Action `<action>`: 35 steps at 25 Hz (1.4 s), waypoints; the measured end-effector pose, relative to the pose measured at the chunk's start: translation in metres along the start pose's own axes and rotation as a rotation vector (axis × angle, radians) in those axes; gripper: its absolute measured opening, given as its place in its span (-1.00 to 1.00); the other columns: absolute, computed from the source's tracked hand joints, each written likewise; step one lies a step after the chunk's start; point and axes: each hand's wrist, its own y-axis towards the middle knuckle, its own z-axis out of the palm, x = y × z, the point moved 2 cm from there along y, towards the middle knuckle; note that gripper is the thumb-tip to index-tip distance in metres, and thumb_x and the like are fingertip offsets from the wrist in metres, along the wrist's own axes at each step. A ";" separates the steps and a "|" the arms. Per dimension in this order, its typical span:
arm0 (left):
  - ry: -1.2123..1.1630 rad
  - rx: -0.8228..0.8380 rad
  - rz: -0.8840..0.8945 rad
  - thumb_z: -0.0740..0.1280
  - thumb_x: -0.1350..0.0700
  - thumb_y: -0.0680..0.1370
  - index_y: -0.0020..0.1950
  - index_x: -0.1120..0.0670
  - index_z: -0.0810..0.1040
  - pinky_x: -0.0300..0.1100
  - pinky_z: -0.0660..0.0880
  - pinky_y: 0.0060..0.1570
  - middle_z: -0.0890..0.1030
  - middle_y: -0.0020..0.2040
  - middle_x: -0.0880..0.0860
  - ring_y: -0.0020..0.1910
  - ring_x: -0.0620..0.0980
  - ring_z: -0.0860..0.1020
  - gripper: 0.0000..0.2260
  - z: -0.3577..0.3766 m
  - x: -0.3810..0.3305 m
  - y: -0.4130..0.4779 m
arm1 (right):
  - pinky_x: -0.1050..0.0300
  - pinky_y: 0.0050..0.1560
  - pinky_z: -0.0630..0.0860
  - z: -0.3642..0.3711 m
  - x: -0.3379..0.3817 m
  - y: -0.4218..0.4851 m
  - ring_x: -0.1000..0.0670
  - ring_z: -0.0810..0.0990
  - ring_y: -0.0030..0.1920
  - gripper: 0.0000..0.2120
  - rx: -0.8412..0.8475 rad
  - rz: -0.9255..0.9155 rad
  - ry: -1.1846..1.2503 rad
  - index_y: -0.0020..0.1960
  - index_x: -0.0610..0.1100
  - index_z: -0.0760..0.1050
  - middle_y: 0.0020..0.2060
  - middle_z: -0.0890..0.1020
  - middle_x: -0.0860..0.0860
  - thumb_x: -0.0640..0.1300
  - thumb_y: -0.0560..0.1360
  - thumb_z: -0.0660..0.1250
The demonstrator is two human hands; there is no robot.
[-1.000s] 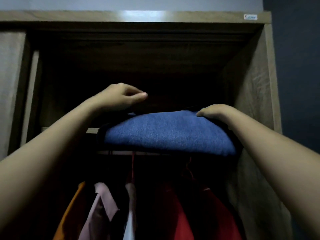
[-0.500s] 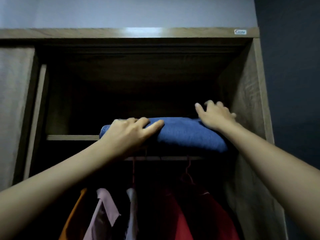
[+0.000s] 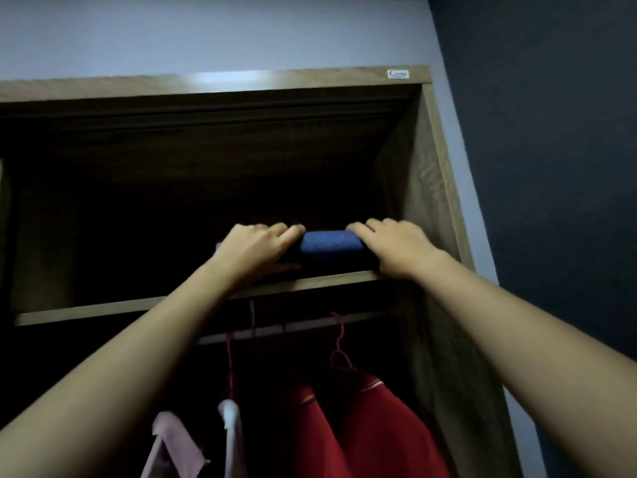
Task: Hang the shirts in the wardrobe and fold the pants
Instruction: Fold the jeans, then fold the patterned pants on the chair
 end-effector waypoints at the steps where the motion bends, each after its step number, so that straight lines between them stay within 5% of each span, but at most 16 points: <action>1: -0.048 0.020 -0.014 0.19 -0.29 0.48 0.39 -0.06 0.30 -0.05 0.52 -0.23 0.56 0.16 0.03 0.00 0.12 0.62 -0.45 0.007 -0.003 0.004 | -0.05 0.24 0.34 0.005 -0.006 0.002 -0.16 0.39 0.29 -0.37 0.134 0.020 0.132 0.47 0.08 0.08 0.32 0.38 -0.09 -0.19 0.47 0.21; 3: -0.223 0.078 -0.077 0.03 -0.38 0.48 0.41 -0.17 0.25 -0.09 0.47 -0.10 0.51 0.27 -0.07 0.12 0.05 0.57 -0.44 0.015 -0.007 0.006 | -0.08 0.33 0.23 0.009 -0.016 0.003 -0.15 0.32 0.35 -0.42 0.314 0.066 0.325 0.47 0.15 0.08 0.36 0.35 -0.10 -0.15 0.51 0.12; 6: -0.322 0.079 -0.093 -0.11 -0.37 0.48 0.43 -0.19 0.21 -0.15 0.37 -0.15 0.50 0.28 -0.11 0.13 -0.01 0.56 -0.43 0.021 -0.011 0.002 | -0.08 0.32 0.22 0.011 -0.017 -0.003 -0.11 0.32 0.35 -0.50 0.245 0.045 0.312 0.46 0.16 0.09 0.36 0.36 -0.06 0.17 0.54 0.05; 10: -0.416 0.202 -0.095 -0.06 -0.39 0.48 0.42 -0.23 0.15 -0.13 0.40 -0.06 0.47 0.27 -0.13 0.14 -0.06 0.53 -0.45 0.029 -0.013 0.011 | -0.03 0.29 0.25 0.022 -0.017 -0.016 -0.07 0.36 0.29 -0.09 0.111 0.020 0.206 0.45 0.12 0.10 0.27 0.40 0.01 0.56 0.23 0.14; 15: -0.384 0.299 -0.143 -0.02 -0.43 0.47 0.52 -0.16 0.02 0.01 0.34 0.26 0.27 0.47 -0.07 0.39 -0.01 0.34 -0.32 0.027 -0.018 0.000 | -0.01 0.31 0.25 0.028 -0.019 -0.013 -0.09 0.35 0.29 0.09 0.067 -0.033 0.125 0.48 0.05 0.03 0.29 0.38 -0.01 0.56 0.13 0.25; 18: -0.474 0.025 -0.330 -0.11 -0.34 0.47 0.55 0.00 0.00 0.07 0.01 0.44 0.06 0.55 -0.04 0.51 -0.11 0.00 -0.28 0.020 -0.030 -0.032 | -0.03 0.44 0.11 0.032 -0.017 -0.021 -0.12 0.24 0.41 0.11 0.014 -0.017 0.248 0.52 0.02 -0.04 0.42 0.27 -0.08 0.54 0.17 0.25; 20: -0.592 -0.157 -0.476 -0.08 -0.24 0.52 0.54 0.10 0.05 -0.03 -0.06 0.45 0.09 0.54 0.00 0.49 -0.16 -0.02 -0.33 0.014 -0.039 -0.065 | -0.05 0.50 -0.09 0.037 -0.001 -0.033 -0.13 0.06 0.51 0.05 -0.101 -0.008 0.350 0.53 0.02 -0.10 0.51 0.08 -0.13 0.52 0.23 0.17; 23: -0.680 -0.181 -0.549 -0.05 -0.19 0.53 0.51 0.13 0.15 -0.16 0.01 0.44 0.18 0.47 -0.06 0.47 -0.16 0.09 -0.37 0.006 -0.055 -0.122 | 0.05 0.48 -0.17 0.043 0.058 -0.058 -0.11 -0.02 0.54 -0.17 -0.242 -0.112 0.485 0.53 0.02 -0.02 0.53 -0.02 -0.15 0.34 0.36 0.08; 27: -0.717 0.088 -0.539 -0.10 -0.35 0.50 0.51 0.12 0.17 -0.13 0.05 0.42 0.18 0.47 -0.07 0.46 -0.14 0.11 -0.26 0.003 -0.076 -0.219 | 0.11 0.47 -0.17 0.061 0.163 -0.100 -0.05 -0.03 0.54 -0.32 -0.177 -0.247 0.762 0.52 -0.02 0.05 0.54 0.02 -0.10 0.03 0.44 0.15; 35: -0.492 0.942 -0.844 -0.25 -0.24 0.43 0.52 0.16 0.11 0.07 0.14 0.41 0.13 0.54 0.10 0.52 0.06 0.11 -0.22 -0.073 -0.174 -0.561 | 0.00 0.52 -0.02 0.100 0.436 -0.315 -0.07 0.01 0.53 -0.36 0.387 -0.347 1.087 0.52 -0.10 0.06 0.53 0.06 -0.10 -0.01 0.46 0.09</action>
